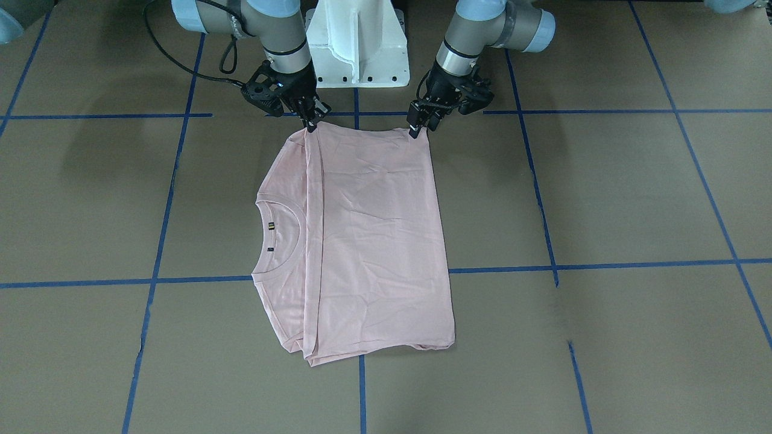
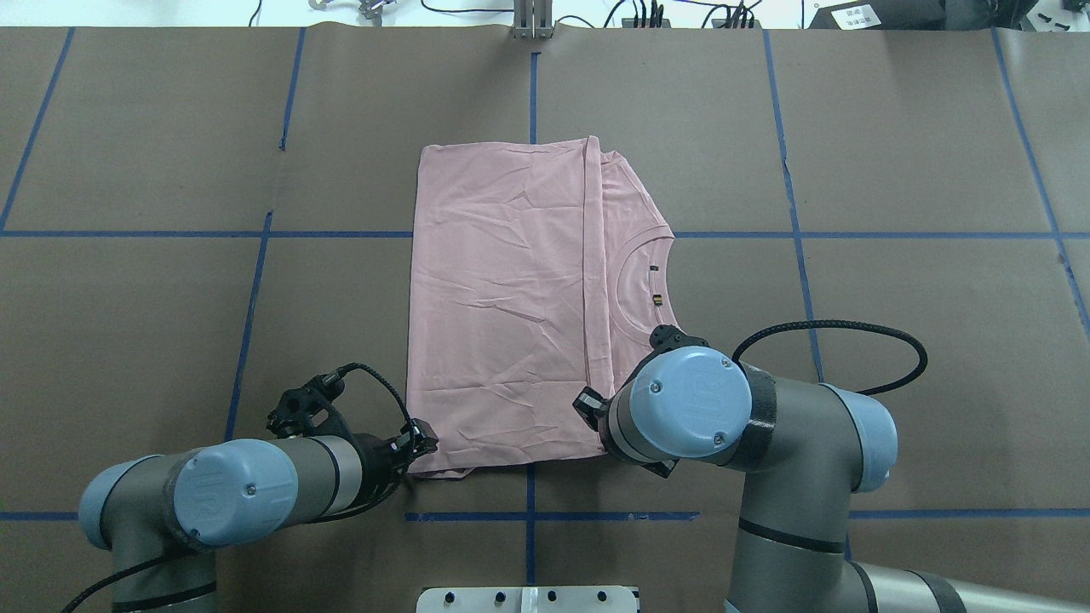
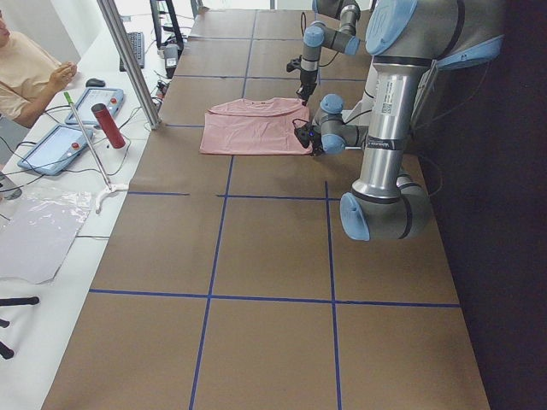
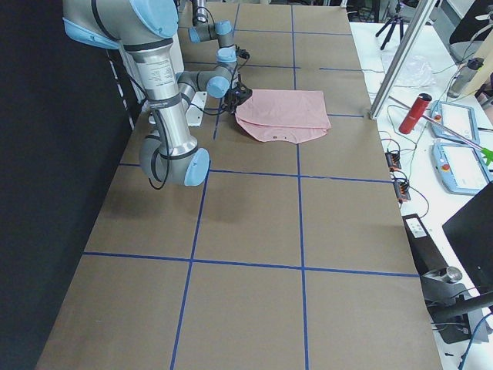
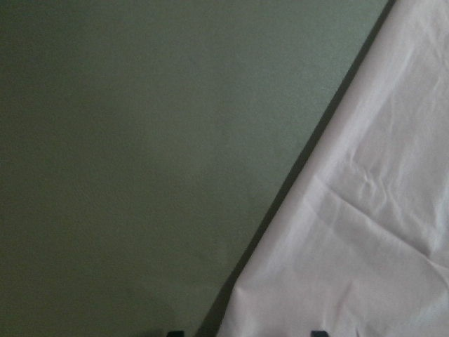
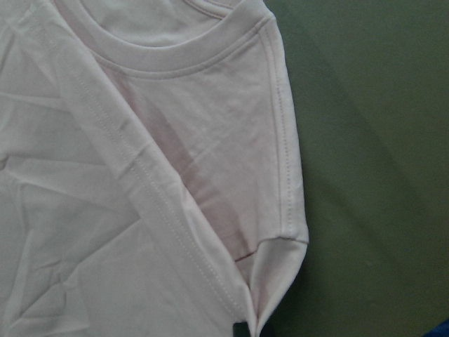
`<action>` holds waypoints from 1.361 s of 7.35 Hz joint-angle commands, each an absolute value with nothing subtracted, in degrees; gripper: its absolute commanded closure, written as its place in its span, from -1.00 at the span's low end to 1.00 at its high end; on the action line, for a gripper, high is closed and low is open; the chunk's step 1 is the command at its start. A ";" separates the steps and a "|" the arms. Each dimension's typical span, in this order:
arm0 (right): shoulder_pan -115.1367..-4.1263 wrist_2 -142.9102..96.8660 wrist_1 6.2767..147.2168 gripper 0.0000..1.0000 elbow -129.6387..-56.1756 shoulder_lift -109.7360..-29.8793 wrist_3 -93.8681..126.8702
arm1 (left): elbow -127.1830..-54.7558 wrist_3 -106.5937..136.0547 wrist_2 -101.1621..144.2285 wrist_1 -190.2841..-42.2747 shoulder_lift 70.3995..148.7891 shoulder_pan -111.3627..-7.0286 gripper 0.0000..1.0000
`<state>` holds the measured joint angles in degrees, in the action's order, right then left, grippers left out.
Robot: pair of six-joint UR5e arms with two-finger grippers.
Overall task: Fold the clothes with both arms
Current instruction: 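Move the left gripper to the shirt corner nearest the robot and grasp it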
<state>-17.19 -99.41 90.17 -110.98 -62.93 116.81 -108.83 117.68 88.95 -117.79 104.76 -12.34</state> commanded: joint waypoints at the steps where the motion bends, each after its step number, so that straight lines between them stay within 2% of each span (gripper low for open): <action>1: -17.14 -99.40 90.18 1.00 -111.01 -62.93 116.81 | -108.72 117.69 88.95 -117.77 104.85 -12.30 0.08; 4: -17.23 -99.40 90.18 1.00 -111.01 -62.93 116.81 | -109.07 117.77 88.95 -115.49 105.03 -12.30 1.00; 6: -17.23 -99.40 90.26 1.00 -111.18 -62.93 116.81 | -111.69 117.86 88.95 -113.40 105.03 -12.30 1.00; 7: -17.40 -99.49 90.44 1.00 -112.66 -63.28 116.89 | -115.89 117.86 89.03 -109.38 105.03 -12.30 1.00; 9: -17.58 -100.55 94.54 1.00 -122.99 -67.57 117.33 | -122.23 118.39 89.38 -103.73 105.81 -11.95 1.00; 10: -17.49 -100.55 98.75 1.00 -126.35 -66.72 117.33 | -127.13 118.30 89.47 -97.10 108.78 -12.04 1.00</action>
<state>-17.50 -100.37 94.20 -121.04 -66.43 117.25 -121.73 118.26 89.33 -103.60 106.24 -12.04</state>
